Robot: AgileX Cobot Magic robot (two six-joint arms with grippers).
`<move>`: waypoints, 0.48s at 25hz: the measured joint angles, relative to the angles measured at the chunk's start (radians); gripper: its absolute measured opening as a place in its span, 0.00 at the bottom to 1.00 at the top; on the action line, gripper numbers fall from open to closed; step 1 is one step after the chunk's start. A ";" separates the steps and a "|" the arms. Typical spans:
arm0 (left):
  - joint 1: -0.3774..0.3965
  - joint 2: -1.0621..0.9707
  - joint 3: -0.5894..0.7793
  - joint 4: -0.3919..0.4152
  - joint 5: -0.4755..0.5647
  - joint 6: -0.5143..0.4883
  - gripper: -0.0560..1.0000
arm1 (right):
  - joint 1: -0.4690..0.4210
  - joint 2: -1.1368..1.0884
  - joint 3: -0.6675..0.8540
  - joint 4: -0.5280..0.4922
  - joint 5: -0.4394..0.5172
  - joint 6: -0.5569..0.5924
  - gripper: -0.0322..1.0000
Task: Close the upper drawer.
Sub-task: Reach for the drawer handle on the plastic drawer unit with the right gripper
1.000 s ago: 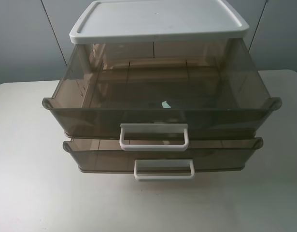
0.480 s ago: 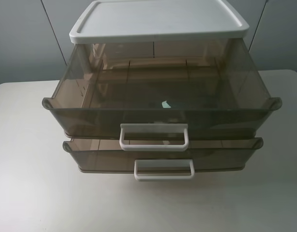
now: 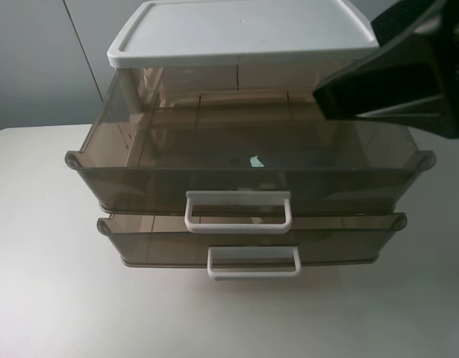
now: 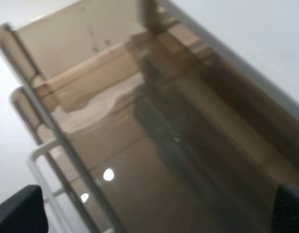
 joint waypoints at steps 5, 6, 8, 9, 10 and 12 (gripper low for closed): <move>0.000 0.000 0.000 0.000 0.000 0.000 0.75 | 0.212 0.060 0.000 0.000 -0.011 -0.030 0.71; 0.000 0.000 0.000 0.000 0.000 0.000 0.75 | 0.242 0.077 0.000 0.005 -0.011 -0.032 0.71; 0.000 0.000 0.000 0.000 0.000 0.000 0.75 | 0.271 0.114 0.000 0.037 -0.011 -0.032 0.71; 0.000 0.000 0.000 0.000 0.000 0.000 0.75 | 0.276 0.137 0.000 0.063 -0.007 -0.033 0.71; 0.000 0.000 0.000 0.000 0.000 0.000 0.75 | 0.278 0.162 0.000 0.088 -0.002 -0.034 0.71; 0.000 0.000 0.000 0.000 0.000 0.000 0.75 | 0.278 0.209 0.000 0.128 0.012 -0.043 0.71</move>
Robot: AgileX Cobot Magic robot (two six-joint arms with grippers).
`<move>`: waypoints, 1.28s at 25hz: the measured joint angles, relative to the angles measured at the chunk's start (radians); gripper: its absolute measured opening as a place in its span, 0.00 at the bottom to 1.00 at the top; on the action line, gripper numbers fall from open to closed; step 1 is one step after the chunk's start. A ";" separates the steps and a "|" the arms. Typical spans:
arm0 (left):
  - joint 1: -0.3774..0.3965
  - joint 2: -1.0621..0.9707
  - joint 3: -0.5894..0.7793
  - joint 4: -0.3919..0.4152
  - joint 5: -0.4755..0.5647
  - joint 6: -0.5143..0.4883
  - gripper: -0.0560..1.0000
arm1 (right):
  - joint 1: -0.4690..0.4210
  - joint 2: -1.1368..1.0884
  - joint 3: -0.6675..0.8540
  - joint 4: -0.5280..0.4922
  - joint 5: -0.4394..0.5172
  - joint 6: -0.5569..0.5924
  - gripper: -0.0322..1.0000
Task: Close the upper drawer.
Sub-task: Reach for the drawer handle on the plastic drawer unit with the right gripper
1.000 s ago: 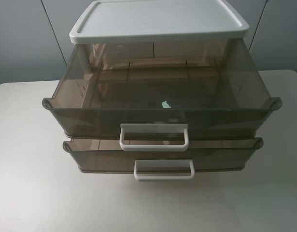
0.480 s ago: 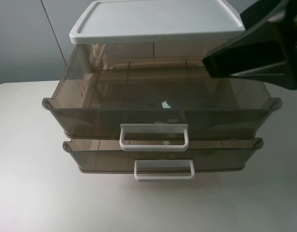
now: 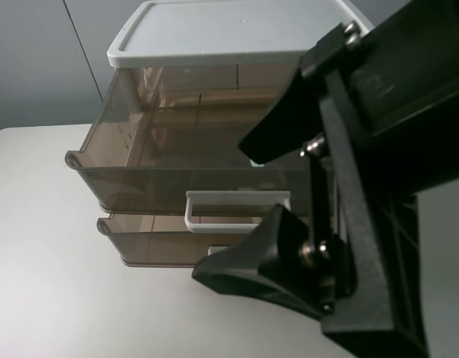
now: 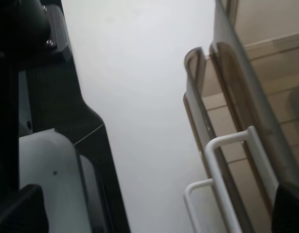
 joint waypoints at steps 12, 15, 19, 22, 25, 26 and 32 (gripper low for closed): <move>0.000 0.000 0.000 0.000 0.000 0.000 0.75 | 0.113 0.083 0.027 0.110 0.046 -0.244 0.71; 0.000 0.000 0.000 0.000 0.000 0.000 0.75 | 0.131 0.083 0.086 0.107 0.027 -0.255 0.71; 0.000 0.000 0.000 0.000 0.000 0.000 0.75 | 0.131 0.085 0.144 0.058 0.008 -0.244 0.71; 0.000 0.000 0.000 0.000 0.000 0.000 0.75 | 0.131 0.093 0.155 0.024 -0.002 -0.234 0.71; 0.000 0.000 0.000 0.000 0.000 0.000 0.75 | 0.131 0.093 0.173 -0.015 -0.044 -0.221 0.71; 0.000 0.000 0.000 0.000 0.000 0.000 0.75 | 0.131 0.093 0.174 -0.033 -0.054 -0.209 0.71; 0.000 0.000 0.000 0.000 0.000 0.000 0.75 | 0.131 0.093 0.174 -0.133 -0.086 -0.165 0.71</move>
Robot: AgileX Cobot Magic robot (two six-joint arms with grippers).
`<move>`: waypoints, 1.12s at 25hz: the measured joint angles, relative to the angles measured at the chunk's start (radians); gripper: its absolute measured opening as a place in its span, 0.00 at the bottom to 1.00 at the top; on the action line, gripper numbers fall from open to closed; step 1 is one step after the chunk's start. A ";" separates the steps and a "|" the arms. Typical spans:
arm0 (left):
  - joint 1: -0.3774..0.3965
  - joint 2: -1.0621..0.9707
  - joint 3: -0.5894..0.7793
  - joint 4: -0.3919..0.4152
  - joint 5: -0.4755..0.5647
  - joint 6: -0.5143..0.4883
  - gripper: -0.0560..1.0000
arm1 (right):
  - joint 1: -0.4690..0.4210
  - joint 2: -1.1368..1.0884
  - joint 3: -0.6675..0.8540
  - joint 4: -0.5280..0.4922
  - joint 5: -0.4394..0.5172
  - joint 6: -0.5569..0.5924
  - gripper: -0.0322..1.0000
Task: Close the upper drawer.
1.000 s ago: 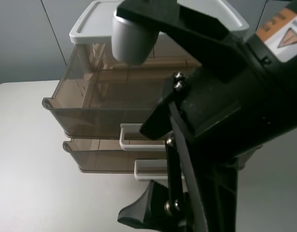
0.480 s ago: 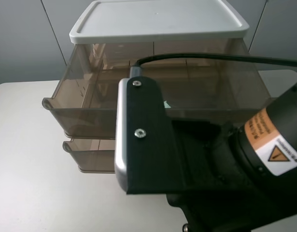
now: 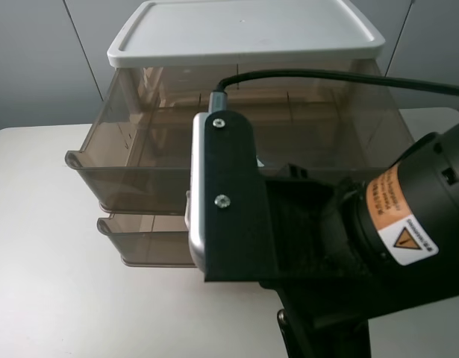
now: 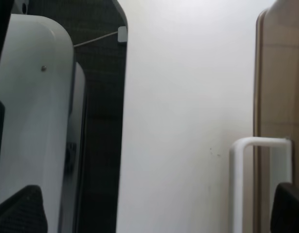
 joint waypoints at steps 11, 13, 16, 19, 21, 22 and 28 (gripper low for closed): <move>0.000 0.000 0.000 0.000 0.000 0.000 0.75 | 0.000 0.000 0.000 -0.126 -0.011 0.077 0.71; 0.000 0.000 0.000 0.000 0.000 0.000 0.75 | 0.000 0.000 0.000 -0.141 -0.011 0.084 0.71; 0.000 0.000 0.000 0.000 0.000 0.002 0.75 | 0.001 0.000 0.000 -0.179 -0.009 0.101 0.71; 0.000 0.000 0.000 0.000 0.000 0.002 0.75 | 0.002 0.000 0.000 -0.229 -0.037 0.126 0.71; 0.000 0.000 0.000 0.000 0.000 0.002 0.75 | 0.002 0.000 0.000 -0.257 -0.067 0.131 0.71; 0.000 0.000 0.000 0.000 0.000 0.002 0.75 | 0.000 0.000 0.000 -0.259 -0.083 0.133 0.71; 0.000 0.000 0.000 0.000 0.000 0.002 0.75 | -0.045 0.000 0.000 -0.286 -0.113 0.135 0.71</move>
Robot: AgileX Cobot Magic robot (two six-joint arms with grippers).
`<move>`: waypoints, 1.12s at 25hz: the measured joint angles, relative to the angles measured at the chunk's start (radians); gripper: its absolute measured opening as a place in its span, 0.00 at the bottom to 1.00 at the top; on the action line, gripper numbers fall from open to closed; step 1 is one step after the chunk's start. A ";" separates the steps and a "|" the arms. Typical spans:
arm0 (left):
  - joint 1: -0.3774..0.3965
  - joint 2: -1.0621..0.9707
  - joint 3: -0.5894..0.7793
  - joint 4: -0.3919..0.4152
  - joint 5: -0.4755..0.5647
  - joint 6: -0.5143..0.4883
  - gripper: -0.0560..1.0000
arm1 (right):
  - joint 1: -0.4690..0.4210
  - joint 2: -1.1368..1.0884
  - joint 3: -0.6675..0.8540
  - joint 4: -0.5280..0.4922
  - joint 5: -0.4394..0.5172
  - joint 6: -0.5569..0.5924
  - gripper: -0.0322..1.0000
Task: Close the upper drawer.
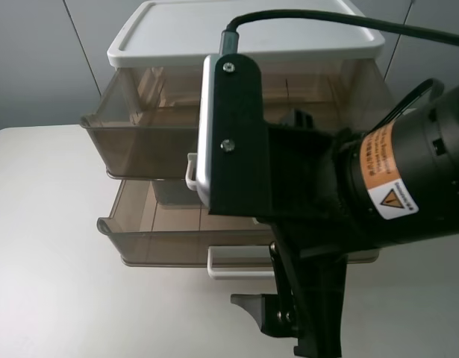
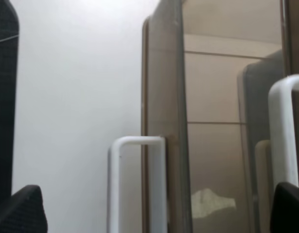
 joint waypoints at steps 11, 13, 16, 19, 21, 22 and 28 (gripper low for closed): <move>0.000 0.000 0.000 0.000 0.000 0.000 0.75 | -0.004 0.000 0.000 0.115 0.013 -0.002 0.71; 0.000 0.000 0.000 0.000 0.000 0.000 0.75 | -0.006 0.000 0.000 0.122 0.015 -0.004 0.71; 0.000 0.000 0.000 0.000 0.000 0.000 0.75 | -0.018 0.000 0.000 0.128 0.017 -0.013 0.71; 0.000 0.000 0.000 0.000 0.000 0.000 0.75 | -0.026 0.000 0.000 0.128 0.017 -0.019 0.71; 0.000 0.000 0.000 0.000 0.000 0.000 0.75 | -0.026 0.000 0.000 0.128 0.017 -0.019 0.71; 0.000 0.000 0.000 0.000 0.000 0.000 0.75 | -0.026 0.000 0.000 0.128 0.017 -0.021 0.71; 0.000 0.000 0.000 0.000 0.000 0.000 0.75 | -0.026 0.019 0.000 0.128 0.017 -0.021 0.71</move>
